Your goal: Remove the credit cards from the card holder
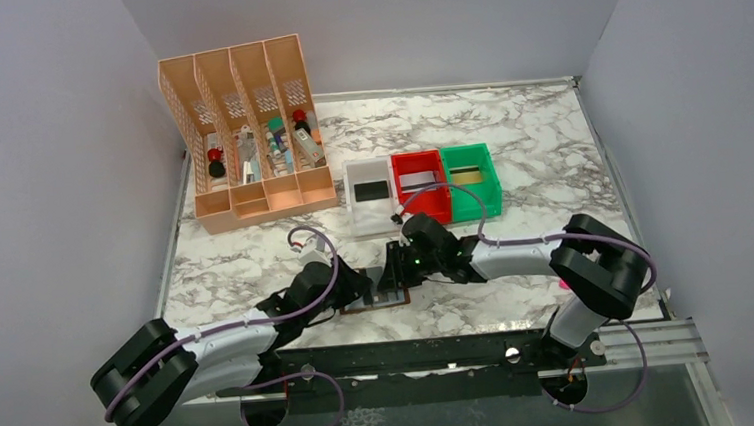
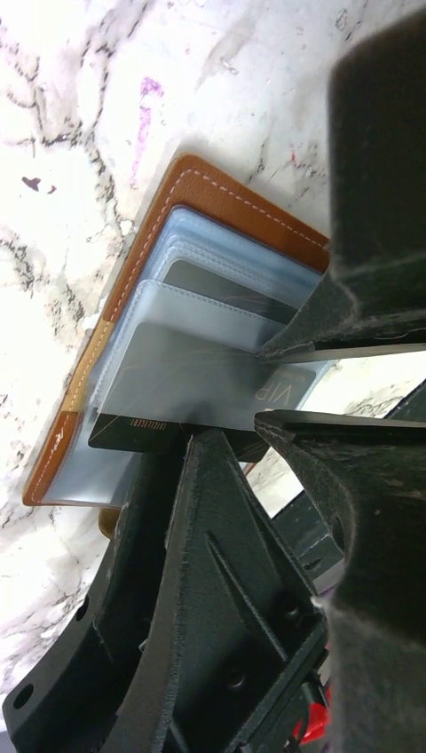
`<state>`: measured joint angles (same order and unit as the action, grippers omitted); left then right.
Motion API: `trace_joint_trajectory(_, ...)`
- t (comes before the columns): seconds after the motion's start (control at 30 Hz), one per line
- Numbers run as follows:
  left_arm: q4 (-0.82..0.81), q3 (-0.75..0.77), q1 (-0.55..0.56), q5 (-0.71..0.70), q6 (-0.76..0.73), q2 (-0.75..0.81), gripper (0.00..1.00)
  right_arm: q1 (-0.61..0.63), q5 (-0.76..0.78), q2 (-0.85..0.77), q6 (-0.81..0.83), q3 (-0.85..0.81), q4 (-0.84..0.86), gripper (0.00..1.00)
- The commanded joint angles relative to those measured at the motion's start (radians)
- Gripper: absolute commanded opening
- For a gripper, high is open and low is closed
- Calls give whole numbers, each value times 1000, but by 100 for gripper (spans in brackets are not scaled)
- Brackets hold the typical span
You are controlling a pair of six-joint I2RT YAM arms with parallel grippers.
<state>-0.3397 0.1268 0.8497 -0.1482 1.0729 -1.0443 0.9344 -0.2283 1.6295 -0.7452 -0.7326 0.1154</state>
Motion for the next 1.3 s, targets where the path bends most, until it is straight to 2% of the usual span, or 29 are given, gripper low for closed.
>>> trace_joint_trajectory(0.0,71,-59,-7,31,-20,-28,42,4,95,1,-35,94,-26,33)
trace_joint_trajectory(0.2,20,-92,-7,45,-6,-13,41,4,34,80,-52,80,-6,32)
trace_joint_trajectory(0.27,19,-99,-8,45,1,-4,38,4,47,81,-69,92,3,32)
trace_joint_trajectory(0.4,7,-122,-11,45,17,30,24,4,65,70,-86,101,0,32)
trace_joint_trajectory(0.5,25,-131,-12,29,27,69,19,4,82,60,-98,110,-3,32)
trace_joint_trajectory(0.7,134,-109,-14,0,6,151,2,4,114,59,-95,94,-40,32)
trace_joint_trajectory(1.0,294,-73,-16,-57,-18,288,0,4,165,4,-73,90,-75,31)
trace_joint_trajectory(1.27,387,-3,-18,-81,-72,339,0,4,73,-86,4,71,-35,32)
